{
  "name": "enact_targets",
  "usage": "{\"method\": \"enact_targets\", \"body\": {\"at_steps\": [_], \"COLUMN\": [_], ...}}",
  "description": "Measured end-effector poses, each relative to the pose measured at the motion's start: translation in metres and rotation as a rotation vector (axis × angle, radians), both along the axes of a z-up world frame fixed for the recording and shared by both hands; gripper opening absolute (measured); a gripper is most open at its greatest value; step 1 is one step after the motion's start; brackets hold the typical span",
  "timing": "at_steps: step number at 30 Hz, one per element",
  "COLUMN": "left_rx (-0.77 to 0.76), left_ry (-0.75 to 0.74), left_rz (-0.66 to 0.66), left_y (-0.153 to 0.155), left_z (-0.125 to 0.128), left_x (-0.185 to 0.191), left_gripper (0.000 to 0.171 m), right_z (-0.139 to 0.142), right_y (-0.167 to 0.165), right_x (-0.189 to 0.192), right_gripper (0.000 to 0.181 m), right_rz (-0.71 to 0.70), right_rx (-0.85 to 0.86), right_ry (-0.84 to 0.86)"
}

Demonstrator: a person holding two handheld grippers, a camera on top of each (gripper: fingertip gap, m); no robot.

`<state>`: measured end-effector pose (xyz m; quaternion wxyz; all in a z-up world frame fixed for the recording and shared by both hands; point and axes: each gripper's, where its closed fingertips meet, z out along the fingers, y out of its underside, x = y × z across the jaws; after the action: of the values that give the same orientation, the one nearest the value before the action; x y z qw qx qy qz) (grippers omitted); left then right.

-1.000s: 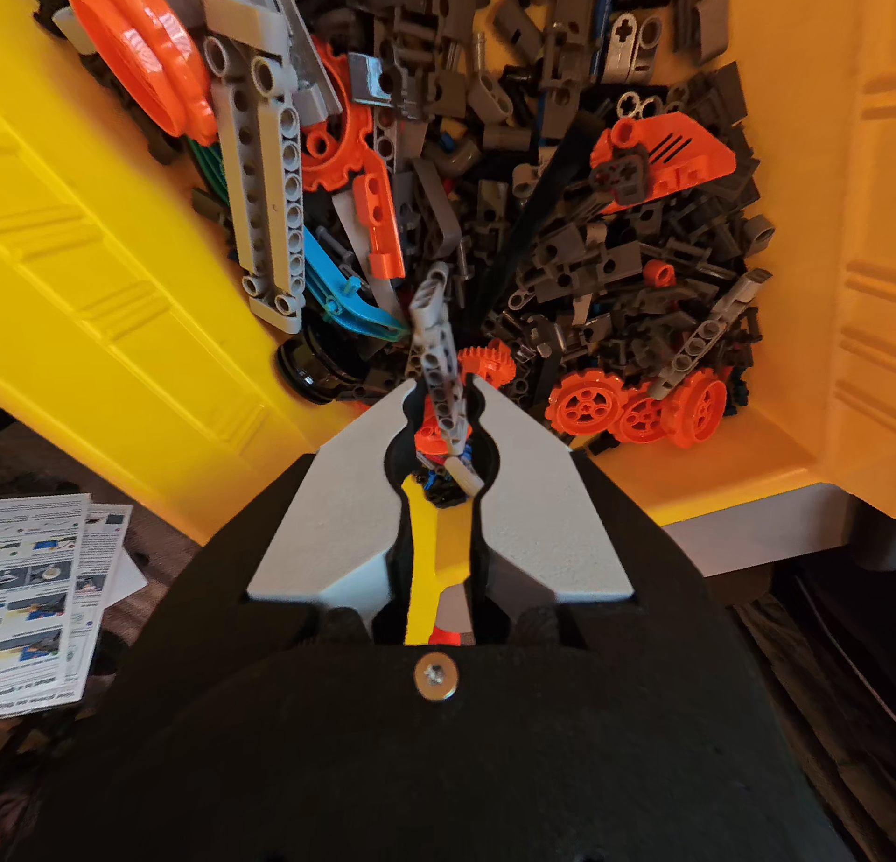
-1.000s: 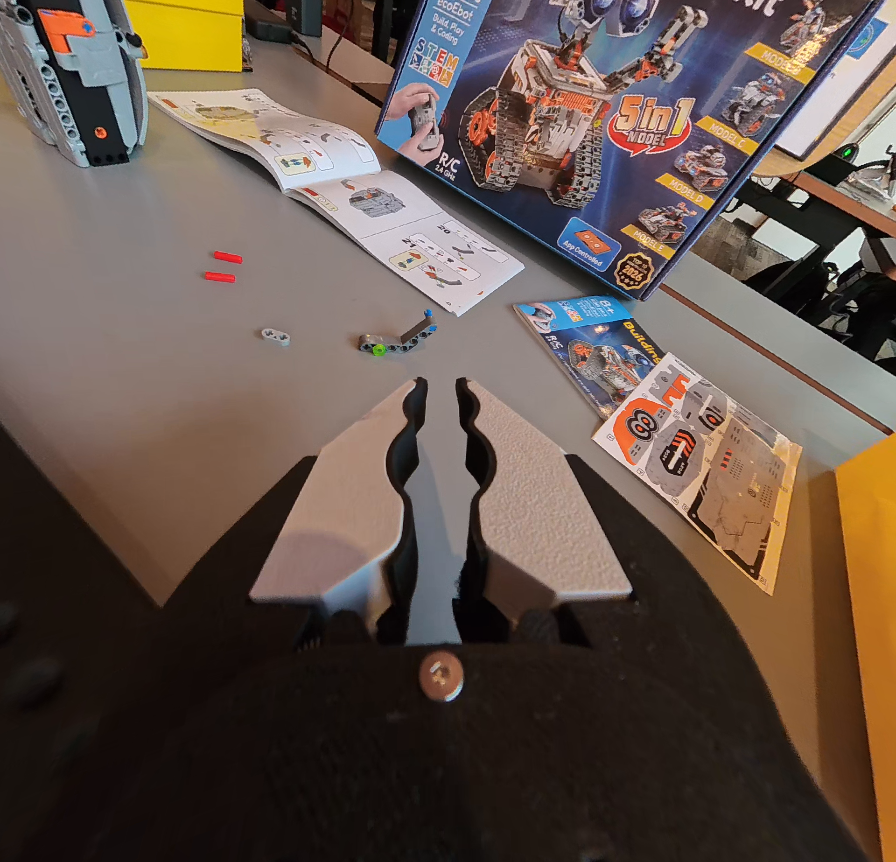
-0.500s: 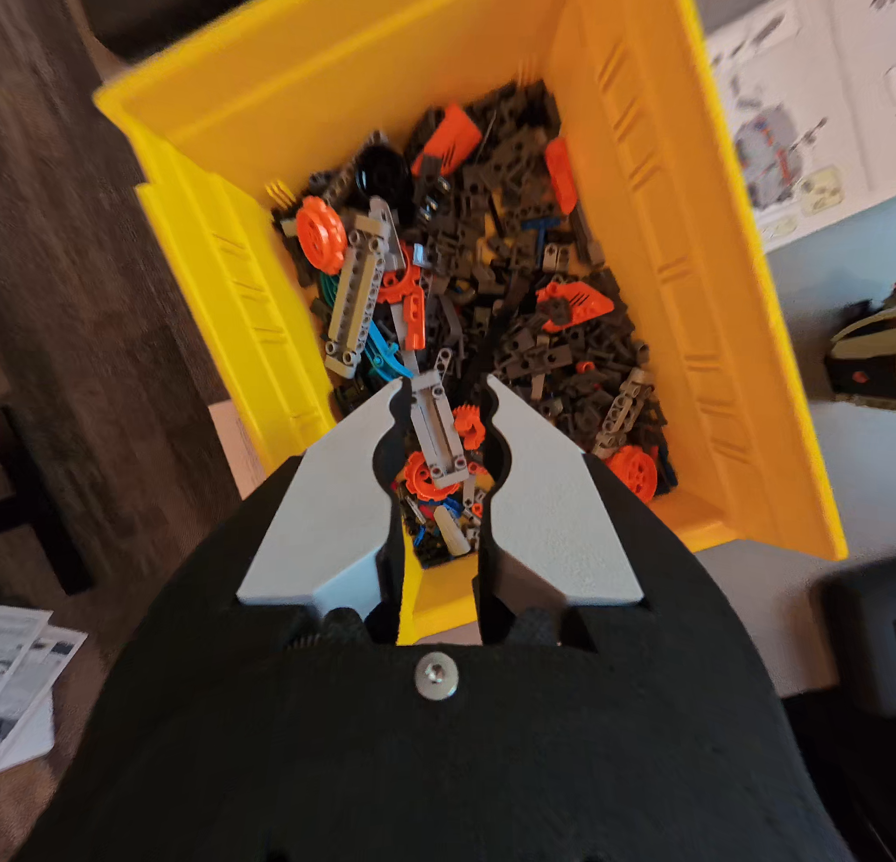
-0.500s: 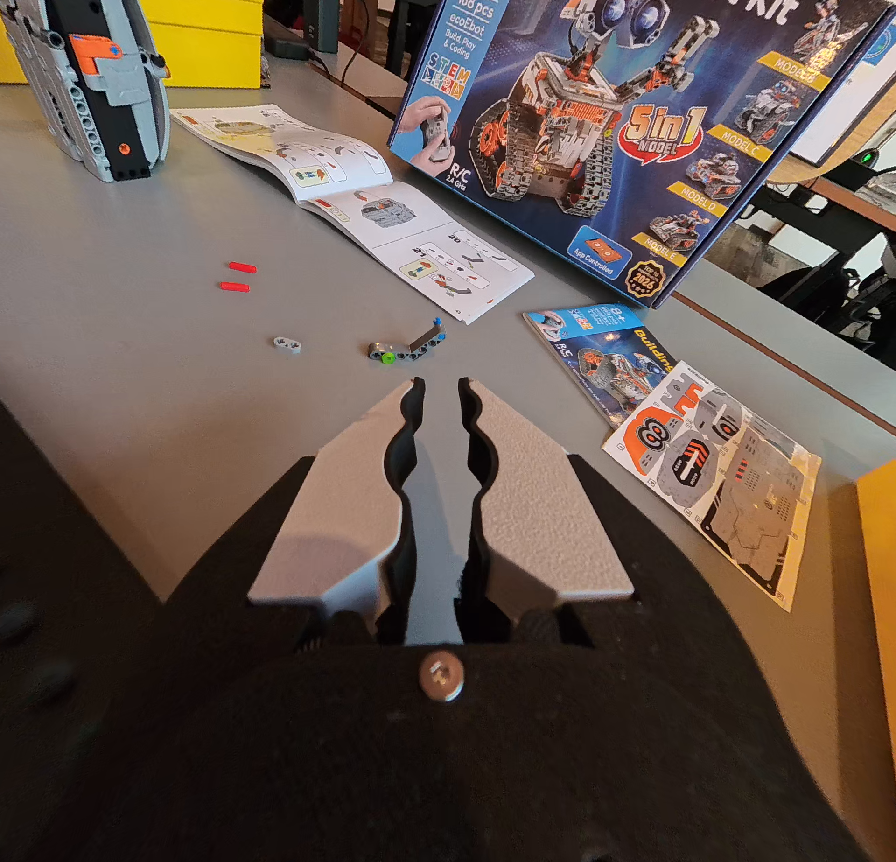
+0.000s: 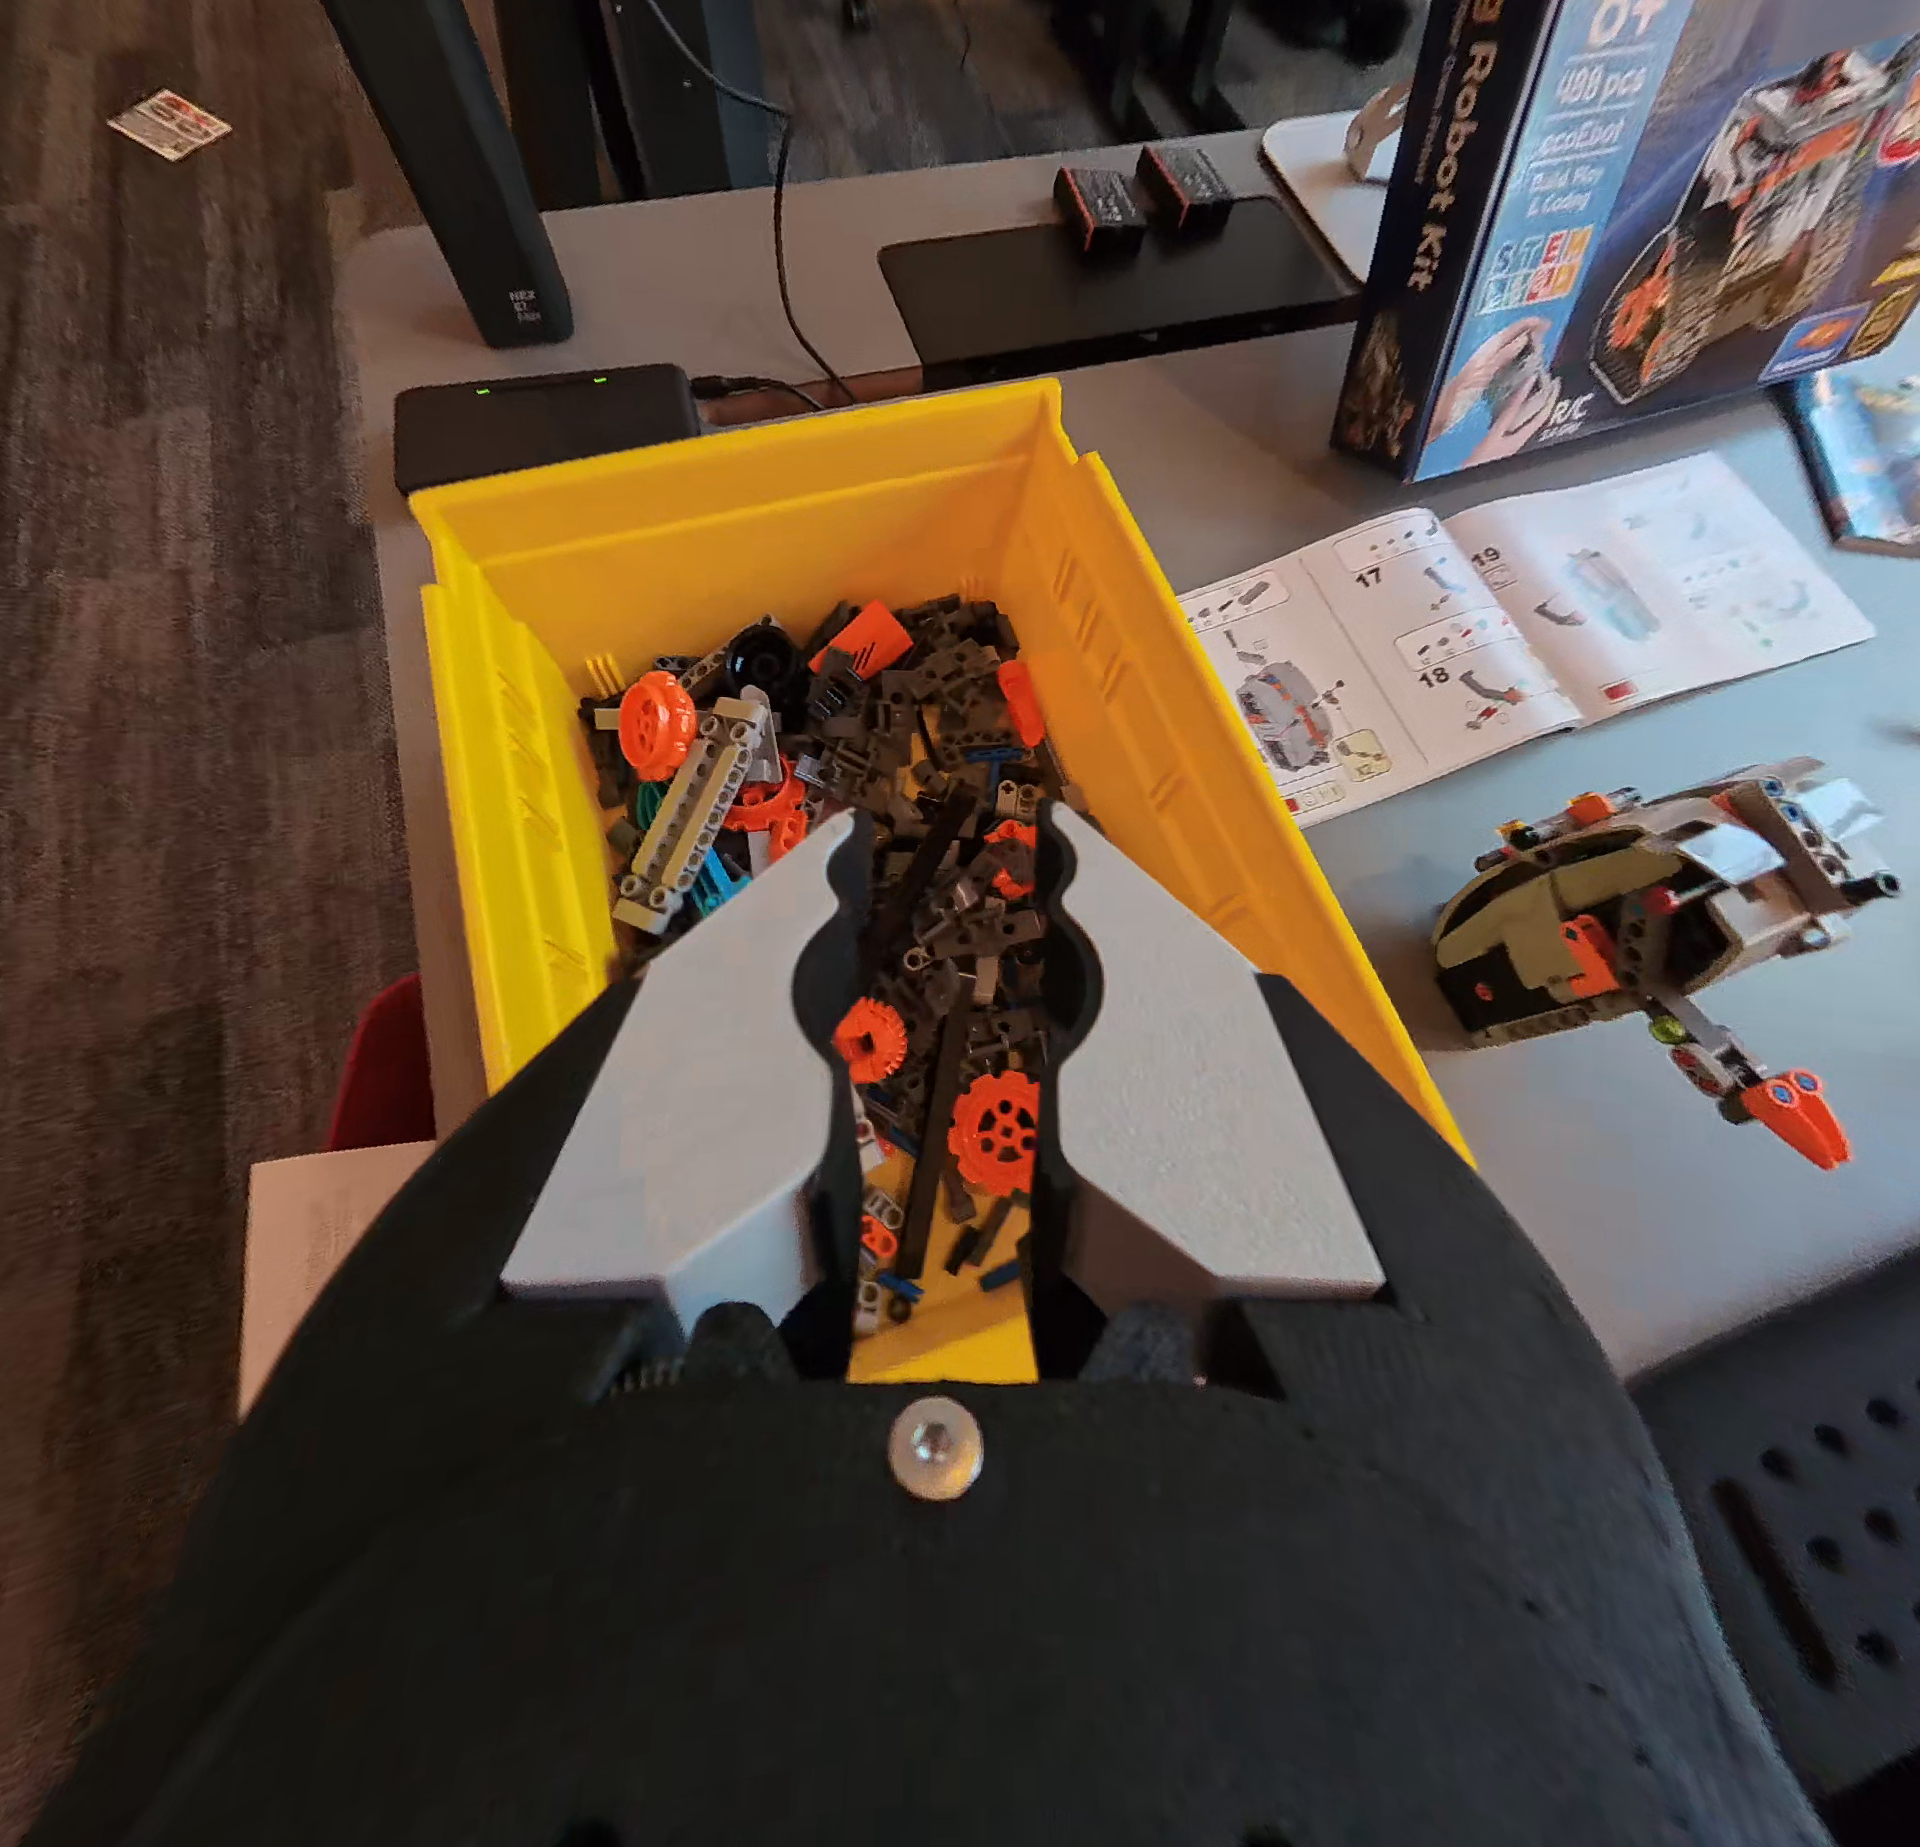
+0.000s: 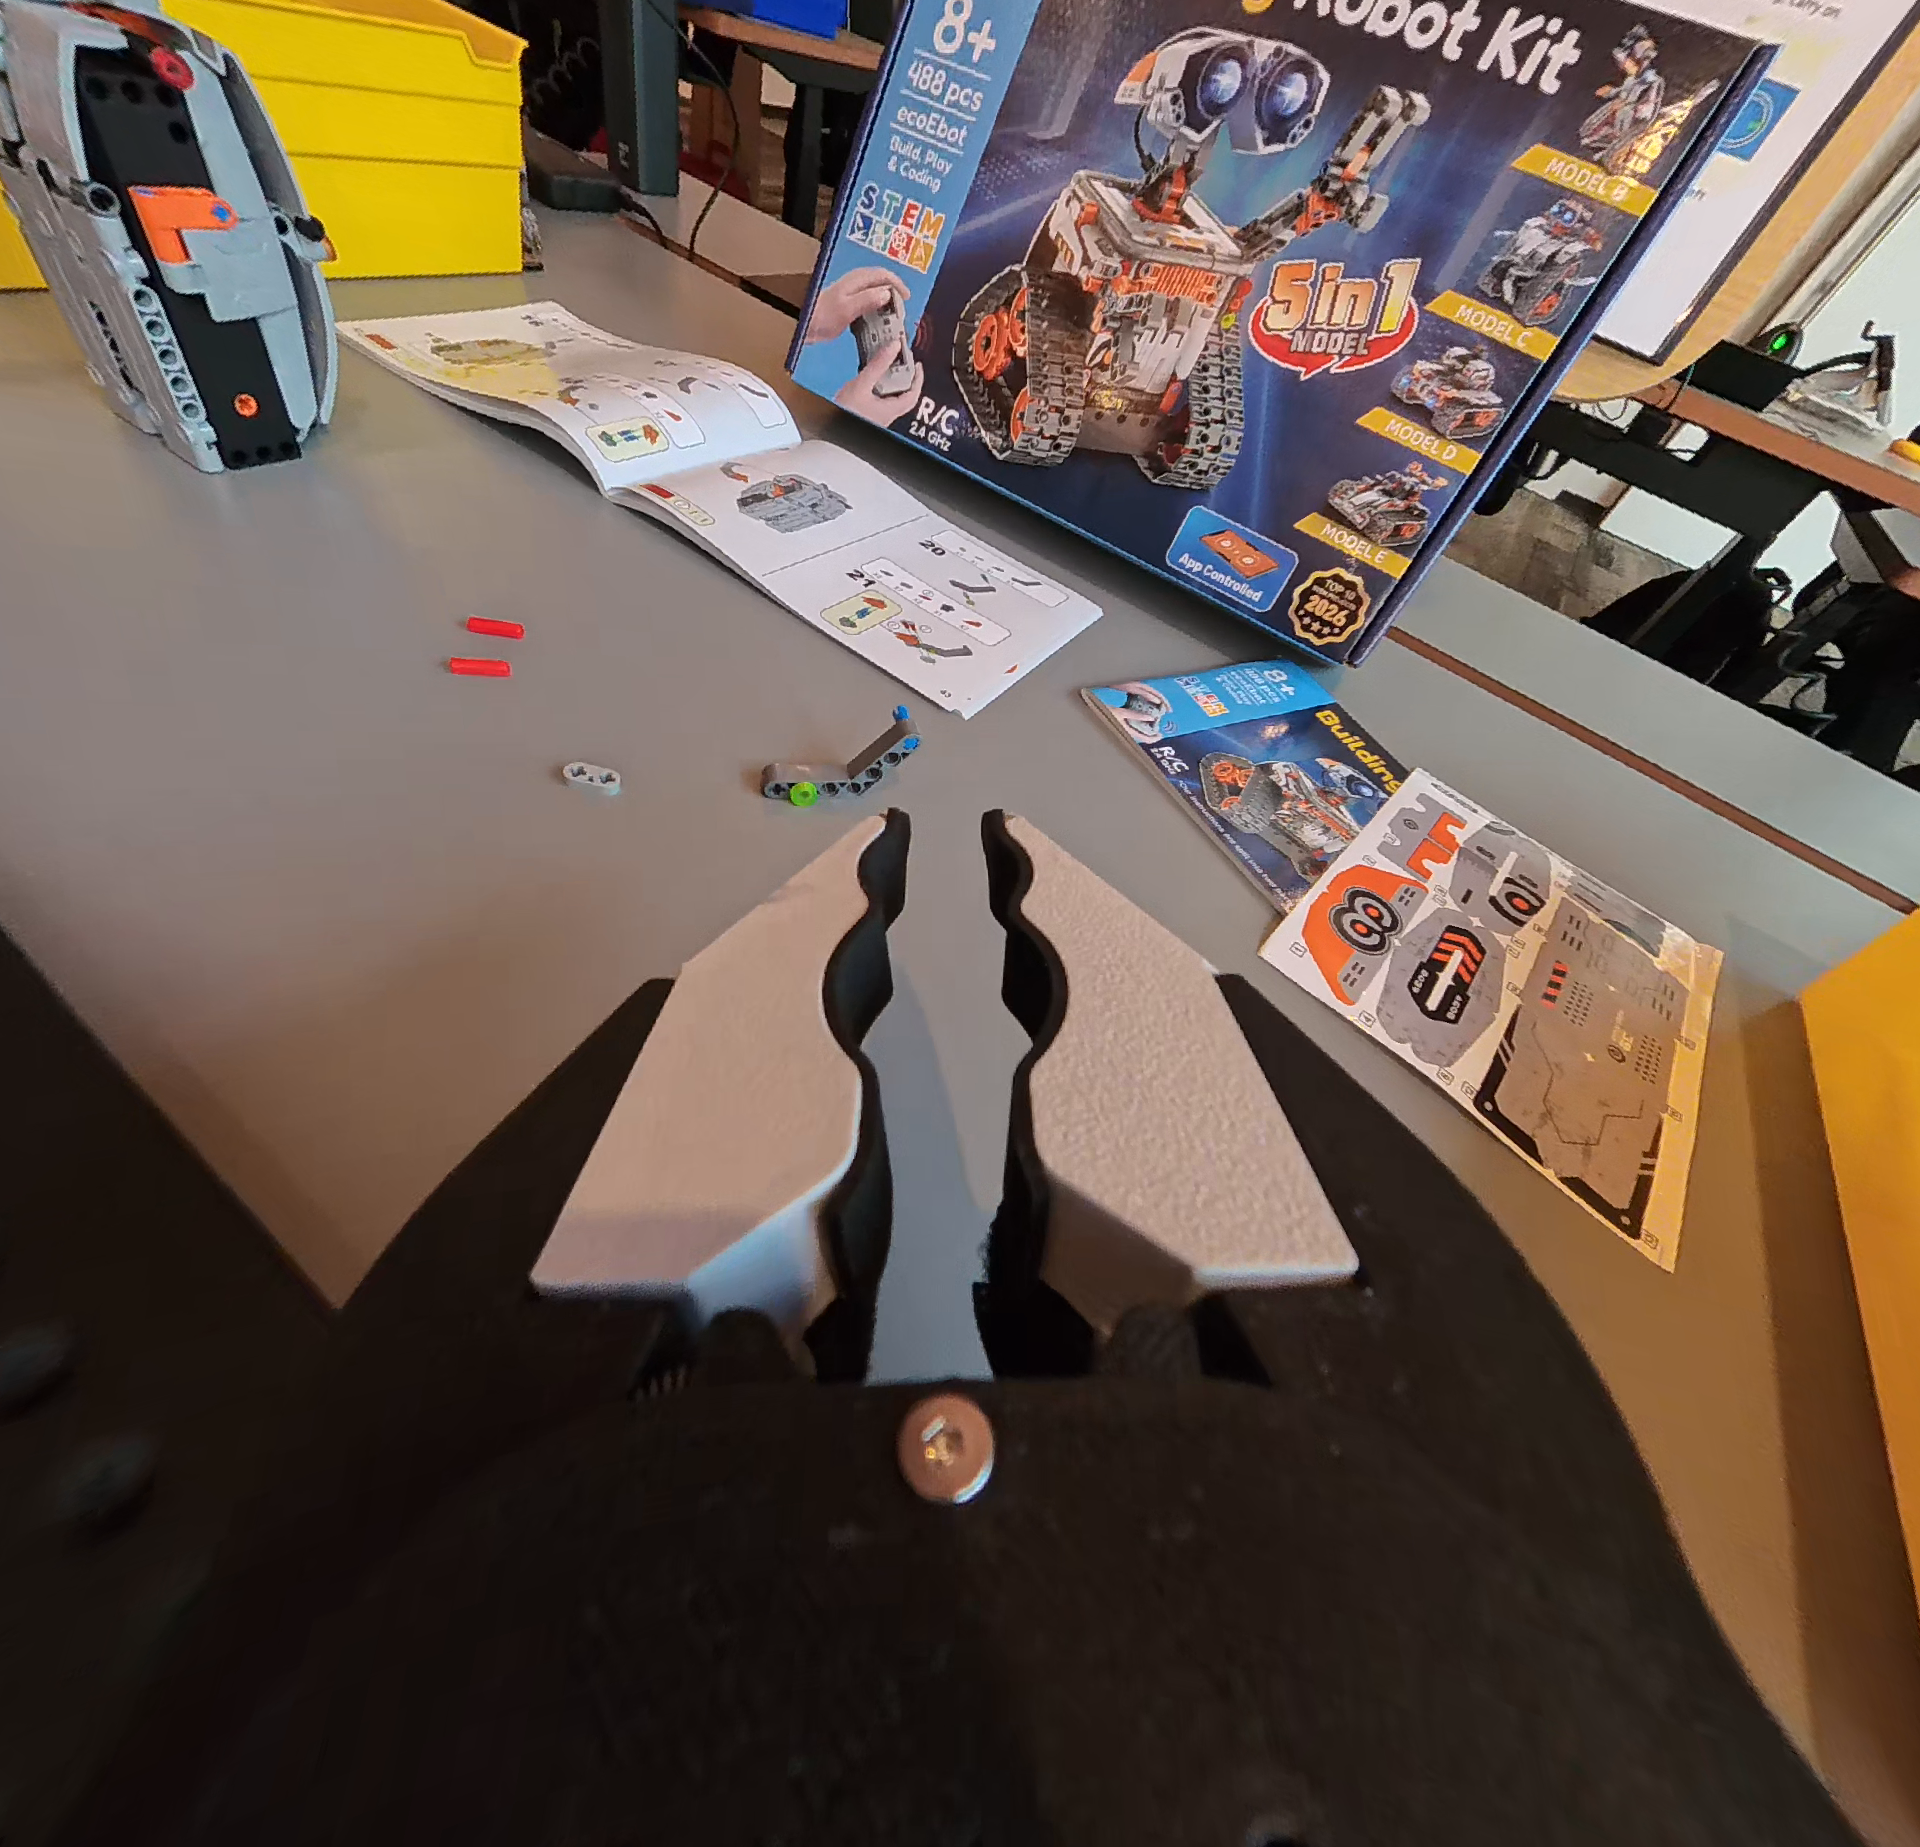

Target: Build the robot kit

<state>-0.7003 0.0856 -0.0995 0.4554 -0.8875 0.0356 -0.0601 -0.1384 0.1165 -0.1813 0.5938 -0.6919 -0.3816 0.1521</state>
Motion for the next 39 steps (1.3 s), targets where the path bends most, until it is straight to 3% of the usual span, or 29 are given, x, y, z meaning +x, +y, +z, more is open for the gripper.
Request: {"method": "enact_targets", "body": {"at_steps": [13,15,17,19,21,23,25,29,31,35,39], "left_rx": [0.096,0.111,0.122,0.111,0.097,0.099,0.102,0.109,0.067,-0.035,-0.2], "left_ry": [-0.082,-0.06,-0.046,-0.036,-0.013,0.007,0.006,-0.007,-0.007,0.026,0.096], "left_rz": [0.014,0.009,-0.01,-0.035,-0.054,-0.066,-0.07,-0.057,-0.046,-0.033,0.007], "left_y": [-0.037,-0.042,-0.048,-0.055,-0.063,-0.069,-0.075,-0.08,-0.079,-0.068,-0.051], "left_z": [0.014,0.019,0.025,0.03,0.034,0.037,0.038,0.034,0.025,0.005,-0.02], "left_x": [0.01,0.015,0.023,0.032,0.039,0.047,0.055,0.062,0.06,0.046,0.014], "left_gripper": [0.028,0.028,0.028,0.03,0.032,0.033,0.035,0.037,0.041,0.044,0.047], "right_z": [-0.015,0.002,0.053,0.107,0.118,0.115,0.113,0.088,0.076,0.046,0.04], "right_y": [-0.004,0.002,0.016,0.019,0.012,-0.002,-0.01,-0.017,-0.012,0.004,0.012], "right_x": [-0.01,0.005,0.076,0.192,0.293,0.328,0.307,0.209,0.175,0.127,0.082], "right_gripper": [0.016,0.011,0.007,0.009,0.017,0.025,0.03,0.034,0.034,0.035,0.035], "right_rz": [0.038,-0.057,-0.319,-0.64,-0.893,-0.972,-0.876,-0.531,-0.43,-0.342,-0.266], "right_rx": [-0.017,0.028,0.107,0.15,0.088,0.015,0.034,0.021,0.026,-0.023,0.011], "right_ry": [-0.101,-0.087,0.01,0.153,0.115,0.028,0.023,0.141,0.167,0.156,0.222]}}
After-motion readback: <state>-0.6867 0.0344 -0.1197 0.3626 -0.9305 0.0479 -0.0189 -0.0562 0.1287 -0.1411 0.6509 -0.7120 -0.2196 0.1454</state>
